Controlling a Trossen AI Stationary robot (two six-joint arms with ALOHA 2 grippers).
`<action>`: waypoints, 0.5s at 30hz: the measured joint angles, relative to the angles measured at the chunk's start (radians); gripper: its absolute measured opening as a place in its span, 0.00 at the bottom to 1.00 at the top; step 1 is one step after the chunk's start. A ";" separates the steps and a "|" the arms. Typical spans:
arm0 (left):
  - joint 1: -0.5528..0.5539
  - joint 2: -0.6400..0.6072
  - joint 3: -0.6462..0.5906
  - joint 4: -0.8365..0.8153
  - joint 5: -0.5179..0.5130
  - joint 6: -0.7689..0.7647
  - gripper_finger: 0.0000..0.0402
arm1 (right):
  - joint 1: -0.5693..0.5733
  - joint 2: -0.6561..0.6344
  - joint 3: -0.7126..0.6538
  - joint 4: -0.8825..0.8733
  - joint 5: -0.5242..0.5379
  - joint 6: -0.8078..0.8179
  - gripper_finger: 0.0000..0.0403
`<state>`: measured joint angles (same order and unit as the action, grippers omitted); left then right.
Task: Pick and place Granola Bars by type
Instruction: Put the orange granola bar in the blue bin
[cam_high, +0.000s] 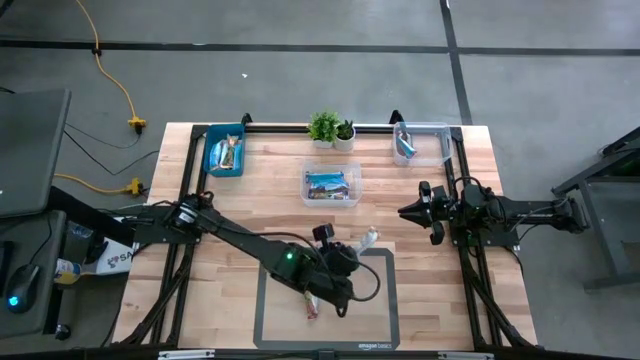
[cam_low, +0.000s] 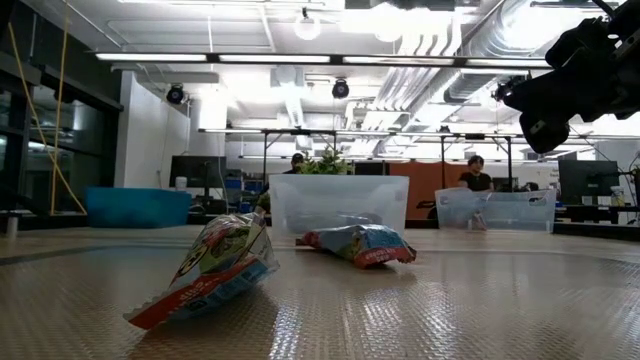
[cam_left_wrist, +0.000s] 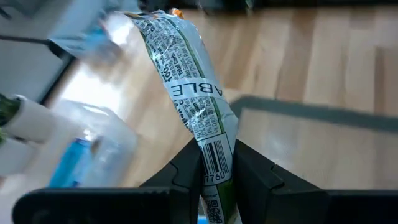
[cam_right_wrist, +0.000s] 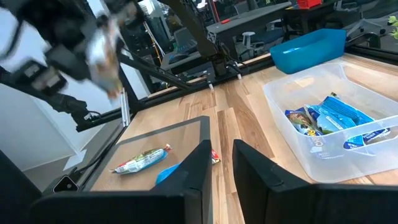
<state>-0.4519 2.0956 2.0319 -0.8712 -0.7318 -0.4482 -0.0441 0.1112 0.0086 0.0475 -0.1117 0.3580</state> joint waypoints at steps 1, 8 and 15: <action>0.000 0.000 0.022 -0.010 -0.018 0.000 0.17 | 0.000 0.000 0.000 0.000 0.000 0.000 0.12; 0.000 0.000 0.224 -0.118 -0.130 0.014 0.17 | 0.000 0.000 0.000 0.000 0.000 0.000 0.12; 0.005 -0.077 0.286 -0.202 -0.301 0.066 0.17 | 0.000 0.000 0.000 0.000 0.000 0.000 0.13</action>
<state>-0.4468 2.0181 2.3177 -1.0728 -1.0324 -0.3818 -0.0441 0.1108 0.0086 0.0479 -0.1116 0.3580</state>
